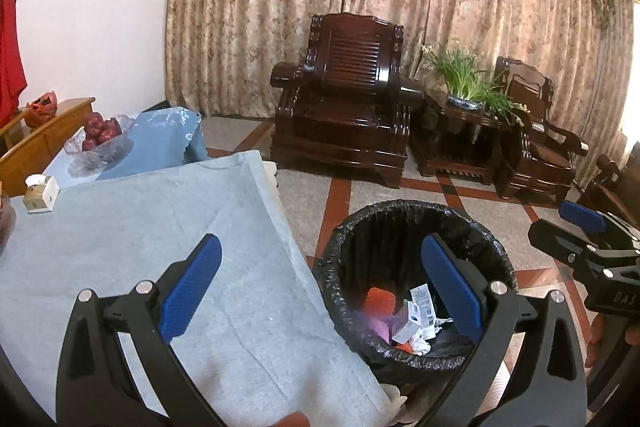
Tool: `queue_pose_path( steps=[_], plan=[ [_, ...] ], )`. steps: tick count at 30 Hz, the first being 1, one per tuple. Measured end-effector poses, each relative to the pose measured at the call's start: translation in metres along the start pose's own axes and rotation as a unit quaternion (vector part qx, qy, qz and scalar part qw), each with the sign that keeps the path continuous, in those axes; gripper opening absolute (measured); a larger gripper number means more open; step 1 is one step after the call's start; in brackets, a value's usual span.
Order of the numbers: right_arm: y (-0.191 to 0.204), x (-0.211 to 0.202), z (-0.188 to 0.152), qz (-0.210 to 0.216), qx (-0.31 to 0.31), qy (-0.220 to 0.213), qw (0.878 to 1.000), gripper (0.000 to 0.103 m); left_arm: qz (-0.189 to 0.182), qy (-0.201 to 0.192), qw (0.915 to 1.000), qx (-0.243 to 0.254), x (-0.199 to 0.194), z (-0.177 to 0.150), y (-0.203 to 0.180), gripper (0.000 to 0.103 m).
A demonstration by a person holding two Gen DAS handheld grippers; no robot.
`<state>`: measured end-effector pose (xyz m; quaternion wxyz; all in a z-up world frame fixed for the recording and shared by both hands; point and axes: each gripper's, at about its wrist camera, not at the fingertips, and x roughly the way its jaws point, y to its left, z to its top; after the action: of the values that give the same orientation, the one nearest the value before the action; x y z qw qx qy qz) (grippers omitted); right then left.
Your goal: Collect trash
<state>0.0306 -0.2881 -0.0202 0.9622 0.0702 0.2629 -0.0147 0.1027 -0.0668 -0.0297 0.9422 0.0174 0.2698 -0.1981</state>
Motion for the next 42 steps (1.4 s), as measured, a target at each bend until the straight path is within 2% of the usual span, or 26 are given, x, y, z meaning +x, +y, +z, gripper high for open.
queue_pose_path(
  steps=[18,42],
  plan=[
    [0.021,-0.029,0.017,0.021,-0.019,-0.027,0.999,0.097,0.011,-0.034,0.9994,0.005,-0.044,0.008,0.001,0.097],
    [0.039,-0.036,0.023,0.028,-0.035,-0.036,0.998,0.097,0.016,-0.057,0.9982,0.0,-0.063,0.012,0.005,0.097]
  ],
)
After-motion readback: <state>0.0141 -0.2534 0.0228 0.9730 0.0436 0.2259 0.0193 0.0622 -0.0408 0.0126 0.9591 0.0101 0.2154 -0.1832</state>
